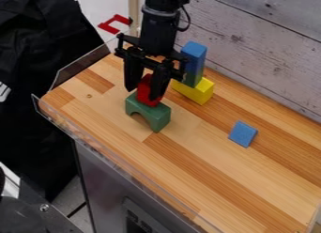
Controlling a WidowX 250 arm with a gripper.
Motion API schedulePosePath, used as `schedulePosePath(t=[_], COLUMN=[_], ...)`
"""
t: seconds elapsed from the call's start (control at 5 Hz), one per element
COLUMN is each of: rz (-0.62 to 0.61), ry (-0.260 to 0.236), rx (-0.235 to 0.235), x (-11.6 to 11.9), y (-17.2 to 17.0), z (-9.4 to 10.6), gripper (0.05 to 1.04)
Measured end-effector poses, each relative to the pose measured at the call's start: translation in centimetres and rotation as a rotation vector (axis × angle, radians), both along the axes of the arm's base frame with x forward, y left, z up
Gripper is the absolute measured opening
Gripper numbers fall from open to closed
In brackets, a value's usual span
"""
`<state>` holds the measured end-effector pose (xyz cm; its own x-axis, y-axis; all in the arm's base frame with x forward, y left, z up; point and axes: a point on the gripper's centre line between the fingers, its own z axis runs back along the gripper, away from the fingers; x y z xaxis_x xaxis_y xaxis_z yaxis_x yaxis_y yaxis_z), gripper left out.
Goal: Move red cube from the top of another cube and place it on the arch
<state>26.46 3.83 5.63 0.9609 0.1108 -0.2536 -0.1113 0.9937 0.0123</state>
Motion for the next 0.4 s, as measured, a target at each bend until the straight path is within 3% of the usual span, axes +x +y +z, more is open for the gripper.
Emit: schedulePosePath(t=[0.4], rz=[0.008], ry=[0.013], rx=[-0.007], x=[-0.51], y=[0.00], z=[-0.11], gripper=[0.525])
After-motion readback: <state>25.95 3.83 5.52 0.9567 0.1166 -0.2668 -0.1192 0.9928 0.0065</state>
